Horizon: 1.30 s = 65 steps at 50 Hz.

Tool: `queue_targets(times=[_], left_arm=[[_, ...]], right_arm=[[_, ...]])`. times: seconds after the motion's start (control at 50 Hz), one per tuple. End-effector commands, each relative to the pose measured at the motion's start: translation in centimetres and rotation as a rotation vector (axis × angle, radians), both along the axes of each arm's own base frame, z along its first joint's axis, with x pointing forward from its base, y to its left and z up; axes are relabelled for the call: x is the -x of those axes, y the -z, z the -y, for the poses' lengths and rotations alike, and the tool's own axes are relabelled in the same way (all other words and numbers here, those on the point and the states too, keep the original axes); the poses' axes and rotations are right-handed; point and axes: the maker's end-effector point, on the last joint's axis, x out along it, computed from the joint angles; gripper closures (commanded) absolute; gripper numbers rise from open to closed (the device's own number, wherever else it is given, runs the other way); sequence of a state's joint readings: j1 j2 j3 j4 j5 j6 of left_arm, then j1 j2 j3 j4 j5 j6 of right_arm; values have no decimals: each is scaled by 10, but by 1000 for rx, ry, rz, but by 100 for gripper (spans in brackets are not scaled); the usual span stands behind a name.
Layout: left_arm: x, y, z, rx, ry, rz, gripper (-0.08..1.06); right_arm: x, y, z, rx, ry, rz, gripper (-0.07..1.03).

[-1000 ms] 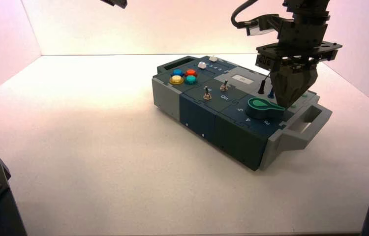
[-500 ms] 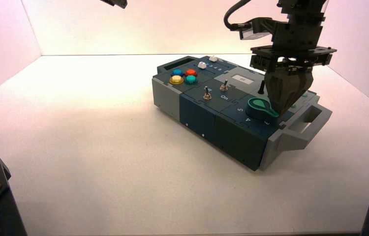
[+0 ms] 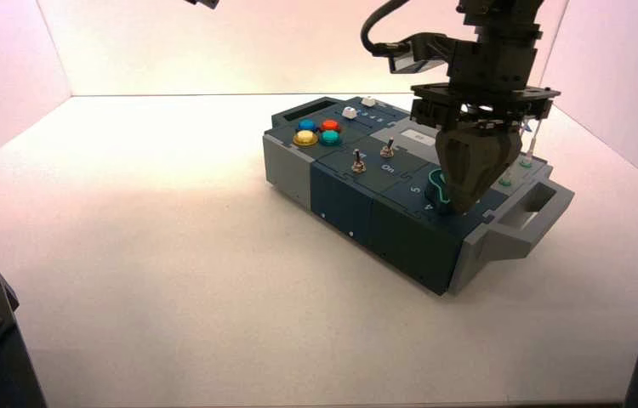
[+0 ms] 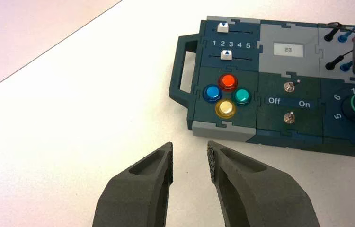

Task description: Turn the knob to position 5.

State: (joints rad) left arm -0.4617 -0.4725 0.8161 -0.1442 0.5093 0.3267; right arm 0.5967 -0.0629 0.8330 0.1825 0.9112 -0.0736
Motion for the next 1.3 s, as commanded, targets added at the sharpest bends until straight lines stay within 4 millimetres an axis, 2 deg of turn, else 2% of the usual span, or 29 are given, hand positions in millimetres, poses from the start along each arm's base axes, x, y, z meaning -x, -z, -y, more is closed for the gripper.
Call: queue_targets(times=[0.02, 0.68, 1.3], left_arm=[[-5, -17, 3, 21, 2, 44, 56], [-4, -20, 2, 24, 3, 53, 56], [-4, -21, 2, 27, 2, 55, 56]], right_arm=[[-8, -9, -12, -29, -12, 29, 97], [-23, -10, -34, -47, -32, 41, 97], [-38, -10, -43, -53, -34, 53, 97]])
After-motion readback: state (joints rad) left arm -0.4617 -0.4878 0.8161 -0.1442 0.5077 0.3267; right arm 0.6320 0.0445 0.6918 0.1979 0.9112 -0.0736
